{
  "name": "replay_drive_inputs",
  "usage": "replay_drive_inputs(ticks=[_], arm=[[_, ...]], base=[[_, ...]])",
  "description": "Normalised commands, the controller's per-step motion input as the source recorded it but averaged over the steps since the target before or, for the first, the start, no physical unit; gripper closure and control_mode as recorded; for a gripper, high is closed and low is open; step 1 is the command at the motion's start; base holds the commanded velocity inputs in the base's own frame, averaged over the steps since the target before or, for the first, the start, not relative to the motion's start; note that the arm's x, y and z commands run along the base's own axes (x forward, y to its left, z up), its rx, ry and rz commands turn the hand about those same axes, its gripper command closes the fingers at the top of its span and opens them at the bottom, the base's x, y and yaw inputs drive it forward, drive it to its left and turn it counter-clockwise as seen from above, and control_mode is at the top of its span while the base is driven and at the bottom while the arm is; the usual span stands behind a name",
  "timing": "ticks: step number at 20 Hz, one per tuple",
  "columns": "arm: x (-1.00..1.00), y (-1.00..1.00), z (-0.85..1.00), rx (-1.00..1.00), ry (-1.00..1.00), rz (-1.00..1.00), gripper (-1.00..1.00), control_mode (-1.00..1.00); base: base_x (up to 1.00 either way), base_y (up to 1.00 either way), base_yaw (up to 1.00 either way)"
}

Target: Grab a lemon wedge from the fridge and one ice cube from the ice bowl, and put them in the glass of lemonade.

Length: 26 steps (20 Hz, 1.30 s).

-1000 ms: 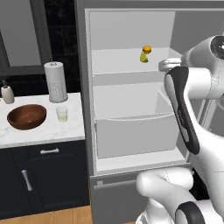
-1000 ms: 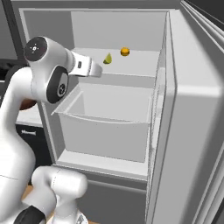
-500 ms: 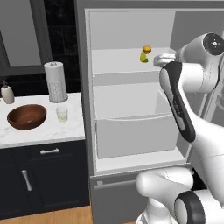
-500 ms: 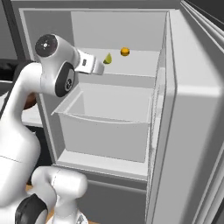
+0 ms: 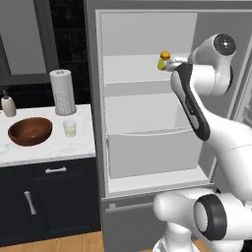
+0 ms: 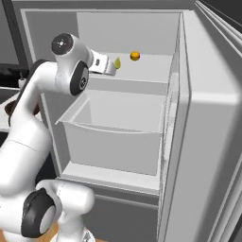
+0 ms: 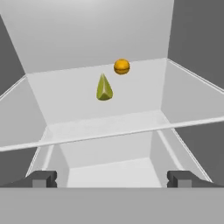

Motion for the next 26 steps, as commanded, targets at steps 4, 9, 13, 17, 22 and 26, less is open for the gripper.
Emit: replay_drive_inputs(ticks=[4,9,13,17,22,26], arm=[[0.56,0.01,-0.11,0.0,0.13,0.0,-1.0,-1.0],[0.58,0.01,-0.18,-0.01,0.05,0.01,-1.0,-1.0],[0.56,0.0,-0.17,0.0,0.0,0.01,-1.0,-1.0],[0.58,0.0,-0.17,0.0,0.0,0.01,-1.0,-1.0],[0.54,0.0,-0.11,0.0,0.02,0.01,-1.0,-1.0],[0.48,0.0,-0.02,0.0,0.04,0.0,-1.0,-1.0]], base=[[0.0,0.0,0.0],[0.0,0.0,0.0],[0.0,0.0,0.0],[0.0,0.0,0.0],[0.0,0.0,0.0],[0.0,0.0,0.0]])
